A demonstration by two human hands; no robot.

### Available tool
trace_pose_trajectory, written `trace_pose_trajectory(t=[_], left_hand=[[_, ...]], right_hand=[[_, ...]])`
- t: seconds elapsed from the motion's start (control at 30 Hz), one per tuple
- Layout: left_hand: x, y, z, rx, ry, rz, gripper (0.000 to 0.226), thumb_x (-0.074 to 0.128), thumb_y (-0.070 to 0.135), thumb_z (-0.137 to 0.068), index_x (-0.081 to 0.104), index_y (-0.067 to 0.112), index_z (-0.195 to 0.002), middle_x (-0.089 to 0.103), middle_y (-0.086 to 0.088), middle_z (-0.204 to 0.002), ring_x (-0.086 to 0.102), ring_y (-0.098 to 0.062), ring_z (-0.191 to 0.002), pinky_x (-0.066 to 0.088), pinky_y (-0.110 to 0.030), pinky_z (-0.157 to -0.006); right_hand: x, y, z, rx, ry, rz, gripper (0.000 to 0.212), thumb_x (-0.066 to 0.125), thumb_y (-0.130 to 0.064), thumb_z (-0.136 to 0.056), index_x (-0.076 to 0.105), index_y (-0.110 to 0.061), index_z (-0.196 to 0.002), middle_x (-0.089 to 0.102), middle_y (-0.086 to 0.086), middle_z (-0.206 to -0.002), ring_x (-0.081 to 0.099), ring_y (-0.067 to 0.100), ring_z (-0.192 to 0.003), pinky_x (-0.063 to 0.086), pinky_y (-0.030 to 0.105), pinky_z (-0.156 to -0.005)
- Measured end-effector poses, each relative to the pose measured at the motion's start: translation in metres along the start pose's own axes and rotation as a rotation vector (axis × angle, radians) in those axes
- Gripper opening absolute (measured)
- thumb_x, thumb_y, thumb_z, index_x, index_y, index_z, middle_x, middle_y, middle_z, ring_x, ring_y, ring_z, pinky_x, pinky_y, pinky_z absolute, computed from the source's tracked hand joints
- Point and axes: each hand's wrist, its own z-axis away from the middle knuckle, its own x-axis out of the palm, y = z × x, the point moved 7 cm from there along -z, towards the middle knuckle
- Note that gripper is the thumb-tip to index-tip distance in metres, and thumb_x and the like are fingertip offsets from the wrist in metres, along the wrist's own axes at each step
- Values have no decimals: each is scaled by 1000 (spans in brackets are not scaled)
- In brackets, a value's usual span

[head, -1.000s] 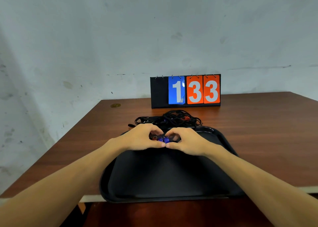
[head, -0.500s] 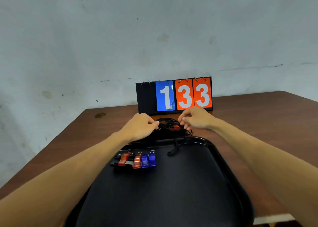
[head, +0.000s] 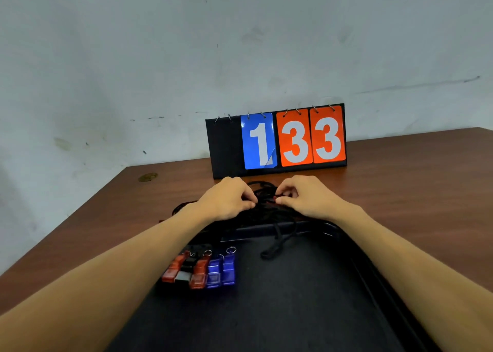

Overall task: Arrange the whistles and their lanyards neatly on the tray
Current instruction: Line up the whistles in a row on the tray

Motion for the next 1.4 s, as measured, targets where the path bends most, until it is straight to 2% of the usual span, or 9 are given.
trace_pose_trajectory(t=[0.13, 0.23, 0.43, 0.57, 0.7, 0.87, 1.07, 1.23, 1.4], left_hand=[[6, -1, -1, 13, -109, 12, 30, 62, 18, -90, 66, 16, -120, 63, 1, -125, 55, -12, -114, 38, -20, -95], [6, -1, 0, 28, -136, -8, 33, 64, 15, -88, 64, 16, -121, 62, 0, -124, 54, -12, -114, 36, -19, -92], [-3, 0, 1, 18, 1, 137, 30, 71, 5, -81, 69, 18, -108, 64, 4, -94, 53, -4, -74, 39, -9, -67], [-17, 2, 1, -6, 97, 307, 32, 69, -4, -80, 71, 19, -102, 69, 0, -96, 60, -7, -74, 49, -13, -73], [-28, 0, 6, -26, 124, 406, 31, 69, -3, -79, 72, 22, -97, 71, 1, -94, 61, -6, -71, 50, -18, -75], [-38, -16, 12, -87, 194, 442, 25, 66, 7, -83, 74, 28, -94, 73, 4, -92, 68, -13, -86, 54, -25, -78], [-38, -29, 17, -114, 290, 204, 14, 63, 17, -89, 71, 23, -99, 66, 6, -96, 55, -1, -82, 35, -5, -67], [-37, -5, 14, -3, 243, 184, 7, 66, 20, -87, 73, 20, -90, 68, 10, -84, 61, -1, -78, 43, -12, -71], [-19, 27, 3, 114, 47, 22, 9, 69, 18, -85, 74, 18, -92, 67, 8, -85, 61, -3, -78, 48, -12, -71]], right_hand=[[2, 2, 4, -18, -30, -3, 25, 62, -30, -90, 62, -19, -112, 57, -10, -98, 49, -1, -74, 34, 8, -62], [4, 3, 7, -19, -48, -32, 23, 61, -29, -90, 60, -19, -111, 58, -8, -100, 50, -2, -75, 35, 9, -62], [-8, 9, 16, 23, 134, -94, 30, 69, -23, -85, 59, -21, -113, 57, -7, -100, 52, 5, -86, 37, 9, -69], [-21, 10, 21, 32, 292, -103, 29, 73, -16, -81, 61, -21, -107, 53, -8, -104, 53, 8, -96, 42, 16, -86], [-29, 8, 24, 24, 401, -54, 25, 67, -10, -85, 63, -17, -108, 47, -9, -109, 43, 4, -103, 35, 15, -94], [-28, 10, 23, 39, 419, -53, 21, 62, -10, -89, 63, -15, -109, 50, -3, -116, 42, 7, -108, 33, 16, -95], [-24, 14, 25, 66, 360, -17, 21, 60, -21, -92, 54, -17, -111, 56, 1, -114, 46, 14, -103, 41, 26, -89], [-25, 10, 25, 46, 343, -59, 21, 62, -16, -90, 48, -20, -105, 51, -2, -107, 52, 13, -98, 44, 24, -83], [-25, 11, 24, 30, 352, -15, 18, 65, -16, -88, 66, -18, -106, 54, -1, -108, 51, 11, -100, 43, 22, -90]])
